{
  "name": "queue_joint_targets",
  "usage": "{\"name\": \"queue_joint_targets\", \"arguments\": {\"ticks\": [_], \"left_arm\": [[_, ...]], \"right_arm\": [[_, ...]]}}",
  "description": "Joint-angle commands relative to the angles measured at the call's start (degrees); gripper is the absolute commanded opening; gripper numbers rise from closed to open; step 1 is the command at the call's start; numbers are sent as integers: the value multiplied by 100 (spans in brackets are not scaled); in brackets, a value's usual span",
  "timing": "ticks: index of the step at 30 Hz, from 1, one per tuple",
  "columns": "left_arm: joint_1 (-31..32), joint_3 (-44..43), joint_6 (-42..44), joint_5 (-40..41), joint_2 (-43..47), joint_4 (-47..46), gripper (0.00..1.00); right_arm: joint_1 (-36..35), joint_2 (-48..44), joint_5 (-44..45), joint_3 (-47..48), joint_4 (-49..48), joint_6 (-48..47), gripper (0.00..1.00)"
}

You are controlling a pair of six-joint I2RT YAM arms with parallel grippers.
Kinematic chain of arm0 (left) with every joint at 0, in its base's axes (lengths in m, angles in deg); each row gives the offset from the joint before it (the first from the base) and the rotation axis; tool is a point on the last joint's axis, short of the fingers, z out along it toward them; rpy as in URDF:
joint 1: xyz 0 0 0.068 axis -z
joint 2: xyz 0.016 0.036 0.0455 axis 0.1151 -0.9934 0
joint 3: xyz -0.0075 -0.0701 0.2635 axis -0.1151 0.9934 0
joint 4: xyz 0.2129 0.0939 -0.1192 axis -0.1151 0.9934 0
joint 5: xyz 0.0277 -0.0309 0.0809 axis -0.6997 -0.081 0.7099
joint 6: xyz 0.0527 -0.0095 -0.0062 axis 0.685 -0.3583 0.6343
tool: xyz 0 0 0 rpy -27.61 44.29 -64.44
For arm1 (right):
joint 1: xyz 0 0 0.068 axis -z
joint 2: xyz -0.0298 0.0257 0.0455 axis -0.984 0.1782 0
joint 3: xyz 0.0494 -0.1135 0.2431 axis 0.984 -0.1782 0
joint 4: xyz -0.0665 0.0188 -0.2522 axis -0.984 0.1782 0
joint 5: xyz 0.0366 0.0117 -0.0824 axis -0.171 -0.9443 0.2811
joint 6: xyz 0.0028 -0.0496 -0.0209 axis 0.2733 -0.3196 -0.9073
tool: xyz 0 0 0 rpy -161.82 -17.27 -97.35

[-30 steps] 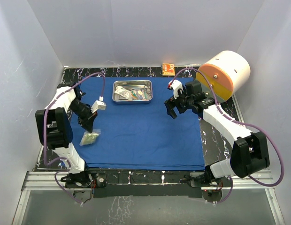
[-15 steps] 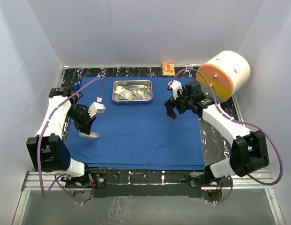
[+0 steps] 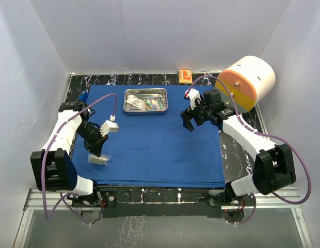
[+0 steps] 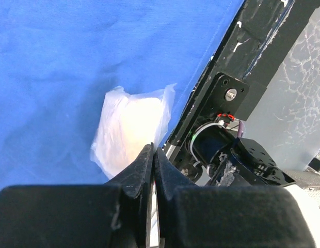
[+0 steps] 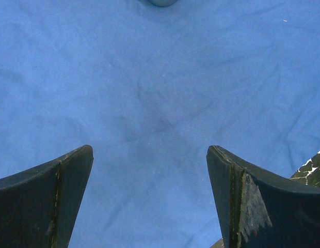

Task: Open and lay out the surgical kit
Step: Place the medical item in the surgical kit.

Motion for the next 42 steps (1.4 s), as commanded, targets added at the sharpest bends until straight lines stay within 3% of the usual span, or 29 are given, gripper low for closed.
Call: {"name": "queue_joint_targets", "arguments": {"ticks": [1,16,33,42], "left_arm": [[14,7,283,-101,-287,-171,0],[-121,-600,424,345,-1852,-1490,0],[-191,-1013,343,366,-2472,-1853,4],[-205,-1113,169,345,-2370,-1910,17]], "right_arm": [[32,-80,-48,52,-177,-33,92],[33,17,-48,43,-171,-42,93],[33,103,-16,52,-157,-42,94],[28,111,-25,56,-152,-42,94]]}}
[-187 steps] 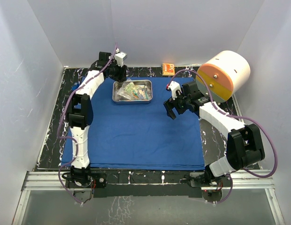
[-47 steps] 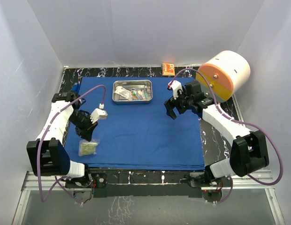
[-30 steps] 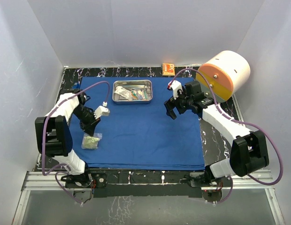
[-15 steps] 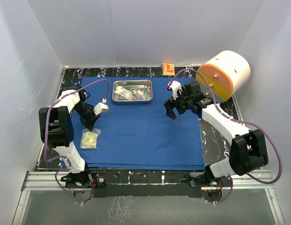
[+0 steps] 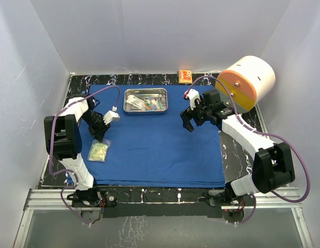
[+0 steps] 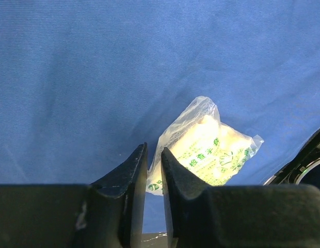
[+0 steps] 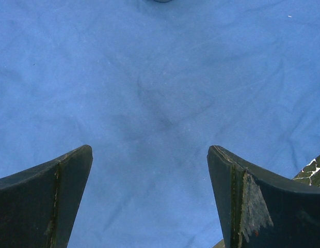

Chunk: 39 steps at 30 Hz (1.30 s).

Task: Open and lay out the surgical kit
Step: Place the medical item in the surgical kit, then pick up the medical item from the container.

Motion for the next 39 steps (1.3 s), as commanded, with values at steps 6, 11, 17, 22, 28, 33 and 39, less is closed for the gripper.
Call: {"name": "queue_joint_targets", "arguments": {"ticks": [6,11,17,22,28,33,39], "left_arm": [[-24,-588,-784,-495,577,-263,40],[79,-1065,-1777,-985,615,-690,51],[606,-1423,-3658,-1113,405,-1833,65],[1082,-1948,-5025,-1069,-186,-2603,64],[1482,-2760,-6420,-1136,-1041,-3164,56],[1662,-3436,-7012,-1092,-1816,-3326,49],[1742,-3731,-7398,-1236,-2277,-3602,43]], "right_arm": [[31,32,-18,61,-151,-40,94],[35,50,-18,70,-144,-31,95],[31,61,8,87,-139,-22,95],[31,20,30,78,-146,-21,95],[32,-50,60,61,-140,-31,95],[31,-107,54,28,-148,-40,96],[35,-143,25,0,-162,-49,96]]}}
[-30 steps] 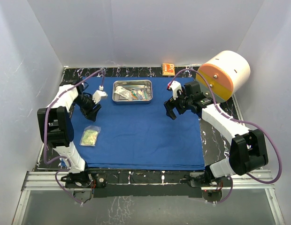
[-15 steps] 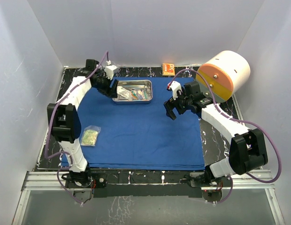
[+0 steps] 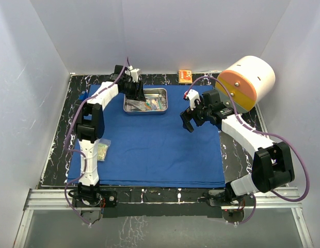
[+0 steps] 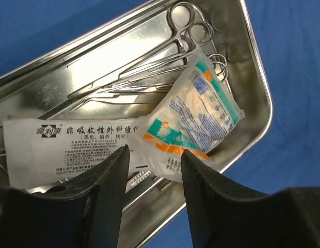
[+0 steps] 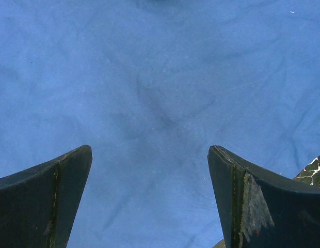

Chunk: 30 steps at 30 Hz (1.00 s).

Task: Open and lay out the surgical kit
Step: Pick up the medical item from the container.

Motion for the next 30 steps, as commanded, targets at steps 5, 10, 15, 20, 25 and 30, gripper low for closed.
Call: {"name": "queue_joint_targets", "arguments": {"ticks": [5,10,15,20,25,30], "left_arm": [[155,-330,-454,-167,-191,-226,43],[184,-158,-384,-73,-188,-369,43],[189,-150,-366,-117,-253,-355,42],[199,-157,-335,-51,-296,-339,41],[196,-75,-253,193,-262,-328,46],[215,97,-219,148,-202,-347,44]], "right_arm": [[35,-192,-35,1,-168,-66,96],[31,-171,-39,1,-172,-75,96],[33,-153,-40,7,-163,-83,97],[31,-156,-31,10,-162,-84,97],[31,-168,-33,10,-157,-83,97],[31,-170,-31,10,-157,-92,98]]}}
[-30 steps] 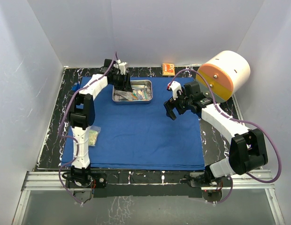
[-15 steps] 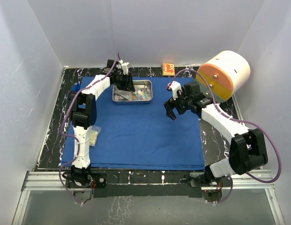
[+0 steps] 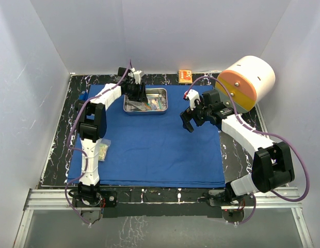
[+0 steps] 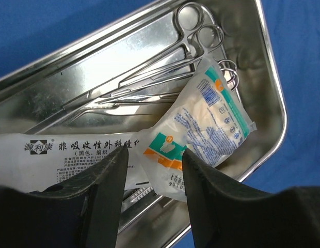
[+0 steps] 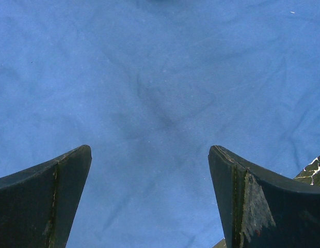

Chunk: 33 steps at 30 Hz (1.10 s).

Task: Open and lay out the surgical kit
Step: Pick up the medical item from the container.

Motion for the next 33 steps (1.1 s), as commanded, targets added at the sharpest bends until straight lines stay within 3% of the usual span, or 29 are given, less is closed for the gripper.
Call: {"name": "queue_joint_targets", "arguments": {"ticks": [1,9,16,22,33], "left_arm": [[37,128,57,-33,113,57,42],[73,87,79,-180,60,65,24],[74,0,42,-302,-69,97,18],[71,-167,249,-452,-59,183,0],[71,-129,1263,-848,805,14,0]], "right_arm": [[31,-164,-33,12,-157,-86,98],[31,-160,-44,14,-138,-95,98],[33,-169,-35,12,-146,-95,98],[33,-178,-27,12,-149,-85,98],[31,-236,162,73,-205,-70,98]]}}
